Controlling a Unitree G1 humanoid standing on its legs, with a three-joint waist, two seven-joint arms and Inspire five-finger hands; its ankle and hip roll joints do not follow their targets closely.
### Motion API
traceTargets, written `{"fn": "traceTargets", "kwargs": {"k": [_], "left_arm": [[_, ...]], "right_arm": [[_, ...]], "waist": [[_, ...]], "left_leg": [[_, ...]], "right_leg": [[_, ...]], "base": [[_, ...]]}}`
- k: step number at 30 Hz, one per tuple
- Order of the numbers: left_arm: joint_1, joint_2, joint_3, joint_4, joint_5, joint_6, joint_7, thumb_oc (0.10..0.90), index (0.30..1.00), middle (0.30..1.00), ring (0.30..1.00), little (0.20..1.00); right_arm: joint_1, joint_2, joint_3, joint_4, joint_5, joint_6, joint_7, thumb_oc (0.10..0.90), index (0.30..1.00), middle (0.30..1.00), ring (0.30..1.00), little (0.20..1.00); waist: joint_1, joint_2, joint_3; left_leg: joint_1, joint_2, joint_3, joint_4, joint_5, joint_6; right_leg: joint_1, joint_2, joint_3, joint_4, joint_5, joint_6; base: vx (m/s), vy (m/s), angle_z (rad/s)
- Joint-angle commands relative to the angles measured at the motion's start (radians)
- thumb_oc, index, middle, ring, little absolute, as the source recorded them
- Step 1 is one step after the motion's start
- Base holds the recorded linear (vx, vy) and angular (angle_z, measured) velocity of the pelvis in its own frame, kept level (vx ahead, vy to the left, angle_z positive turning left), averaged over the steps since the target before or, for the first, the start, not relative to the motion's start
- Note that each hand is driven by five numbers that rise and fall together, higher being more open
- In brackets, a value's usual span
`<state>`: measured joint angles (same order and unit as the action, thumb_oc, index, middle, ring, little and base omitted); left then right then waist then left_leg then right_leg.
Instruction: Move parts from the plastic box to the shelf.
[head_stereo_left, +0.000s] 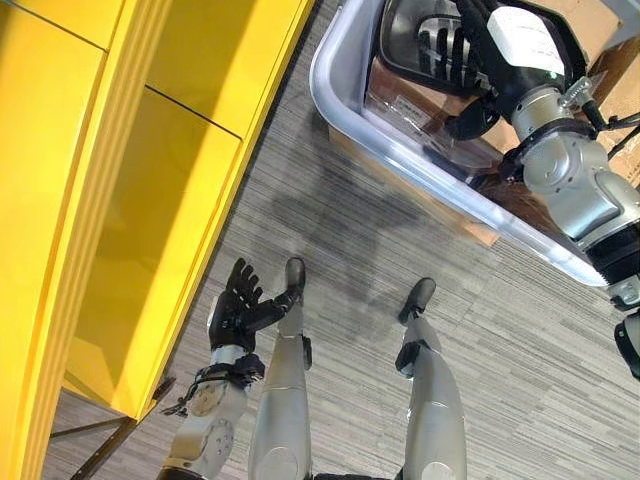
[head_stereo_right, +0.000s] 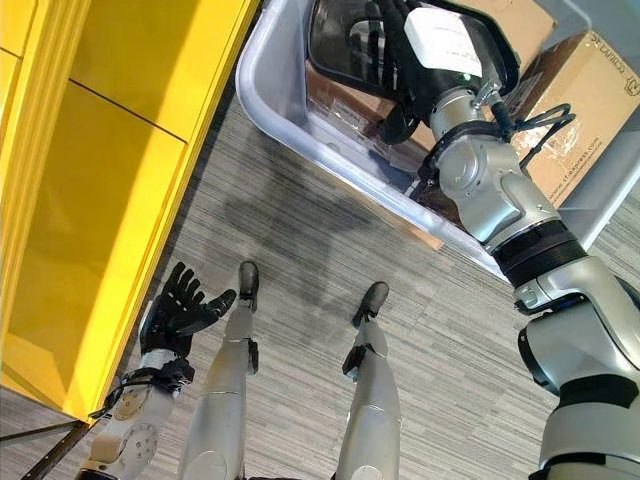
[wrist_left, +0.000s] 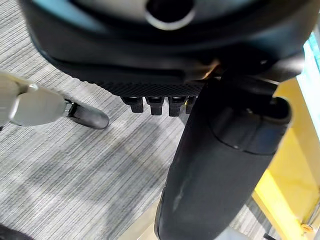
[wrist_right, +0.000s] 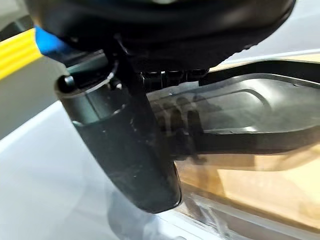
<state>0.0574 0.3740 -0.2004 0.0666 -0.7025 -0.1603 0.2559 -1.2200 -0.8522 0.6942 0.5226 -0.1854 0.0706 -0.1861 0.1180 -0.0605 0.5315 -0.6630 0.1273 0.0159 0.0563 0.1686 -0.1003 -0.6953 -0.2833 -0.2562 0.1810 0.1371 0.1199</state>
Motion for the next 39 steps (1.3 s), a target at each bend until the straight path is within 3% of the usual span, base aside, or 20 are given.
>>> {"fn": "traceTargets", "kwargs": {"k": [1,38,39], "left_arm": [[0.054,0.046,0.004,-0.128,-0.001,-0.066,0.001,0.900,1.000,1.000,1.000,1.000],[0.037,0.042,-0.016,-0.128,-0.002,-0.085,0.032,0.900,1.000,1.000,1.000,1.000],[0.036,0.042,-0.016,-0.128,-0.003,-0.087,0.033,0.900,1.000,1.000,1.000,1.000]], "right_arm": [[-0.175,-0.061,0.037,-0.013,-0.007,-0.039,-0.073,0.900,1.000,1.000,1.000,1.000],[-0.194,0.049,0.049,0.140,-0.020,-0.019,-0.109,0.900,1.000,1.000,1.000,1.000],[-0.193,0.053,0.049,0.147,-0.019,-0.019,-0.110,0.865,0.951,0.951,0.951,0.951]], "waist": [[0.004,0.018,-0.011],[0.006,0.030,-0.011],[0.006,0.030,-0.011]], "left_leg": [[0.047,0.056,-0.013,0.063,-0.097,-0.019],[-0.085,0.051,-0.033,0.101,-0.100,-0.015],[-0.088,0.051,-0.033,0.102,-0.100,-0.015]], "right_leg": [[-0.014,-0.030,0.073,0.067,-0.033,0.044],[-0.128,-0.022,0.078,0.087,-0.031,0.038],[-0.129,-0.022,0.077,0.088,-0.032,0.038]], "base": [[0.00,0.000,0.00],[0.00,0.001,0.00],[0.00,0.000,0.00]]}}
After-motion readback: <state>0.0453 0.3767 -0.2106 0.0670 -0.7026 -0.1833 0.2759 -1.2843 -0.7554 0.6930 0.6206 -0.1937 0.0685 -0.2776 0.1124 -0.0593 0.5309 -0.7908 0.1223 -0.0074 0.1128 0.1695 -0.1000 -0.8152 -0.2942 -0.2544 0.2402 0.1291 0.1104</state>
